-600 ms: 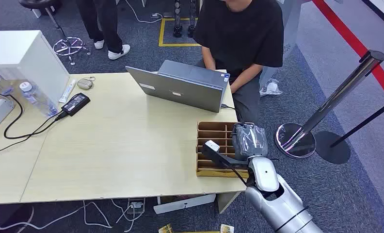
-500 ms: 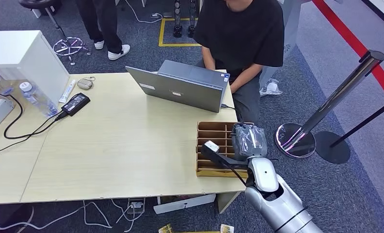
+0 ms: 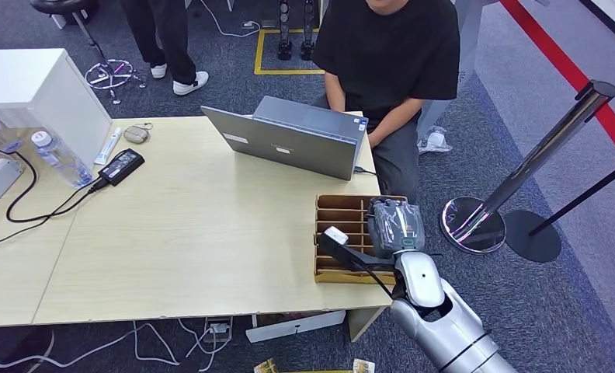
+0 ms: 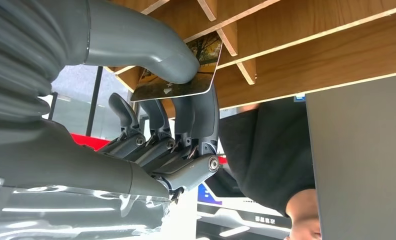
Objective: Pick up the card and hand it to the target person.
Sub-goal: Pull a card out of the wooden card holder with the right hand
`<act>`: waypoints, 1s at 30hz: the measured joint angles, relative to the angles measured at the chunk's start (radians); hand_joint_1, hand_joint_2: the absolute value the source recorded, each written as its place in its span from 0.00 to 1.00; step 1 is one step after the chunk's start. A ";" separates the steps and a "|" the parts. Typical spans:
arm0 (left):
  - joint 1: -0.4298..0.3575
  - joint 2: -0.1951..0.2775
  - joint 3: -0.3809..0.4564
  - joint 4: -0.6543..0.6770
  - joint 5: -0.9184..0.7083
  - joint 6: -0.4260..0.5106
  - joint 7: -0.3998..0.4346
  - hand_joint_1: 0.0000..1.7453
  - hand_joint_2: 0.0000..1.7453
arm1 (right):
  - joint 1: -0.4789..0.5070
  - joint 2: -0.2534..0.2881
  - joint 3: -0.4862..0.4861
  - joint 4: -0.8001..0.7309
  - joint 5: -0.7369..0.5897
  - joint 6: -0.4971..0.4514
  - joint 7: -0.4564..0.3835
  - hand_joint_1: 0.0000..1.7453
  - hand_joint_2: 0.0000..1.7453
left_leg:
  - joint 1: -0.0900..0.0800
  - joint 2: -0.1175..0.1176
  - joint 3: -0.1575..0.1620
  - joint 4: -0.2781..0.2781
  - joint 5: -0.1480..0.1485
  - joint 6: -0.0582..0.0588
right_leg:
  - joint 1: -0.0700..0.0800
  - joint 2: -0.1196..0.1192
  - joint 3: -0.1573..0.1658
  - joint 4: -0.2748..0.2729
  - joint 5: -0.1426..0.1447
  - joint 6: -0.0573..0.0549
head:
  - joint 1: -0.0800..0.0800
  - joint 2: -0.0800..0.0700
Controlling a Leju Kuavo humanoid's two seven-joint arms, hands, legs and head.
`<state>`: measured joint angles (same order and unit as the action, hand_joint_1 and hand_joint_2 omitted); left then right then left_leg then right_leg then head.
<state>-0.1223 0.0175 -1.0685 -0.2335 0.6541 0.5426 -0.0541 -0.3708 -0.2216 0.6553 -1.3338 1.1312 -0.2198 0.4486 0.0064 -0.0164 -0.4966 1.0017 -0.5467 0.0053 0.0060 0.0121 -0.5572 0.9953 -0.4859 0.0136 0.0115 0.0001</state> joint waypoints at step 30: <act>0.001 0.003 0.000 0.000 0.015 0.001 -0.006 0.00 0.00 | -0.004 -0.052 -0.104 -0.435 -0.002 -0.073 0.032 0.84 1.00 | 0.000 0.000 0.000 0.000 0.000 0.000 | 0.000 0.000 0.000 0.000 0.000 0.000 | 0.000 0.000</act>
<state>-0.1217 0.0210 -1.0681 -0.2335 0.6695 0.5434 -0.0599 -0.3748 -0.2738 0.5509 -1.7684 1.1290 -0.2929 0.4808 0.0062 -0.0163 -0.4966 1.0019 -0.5466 0.0054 0.0058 0.0123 -0.5574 0.9952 -0.4859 0.0137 0.0115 0.0001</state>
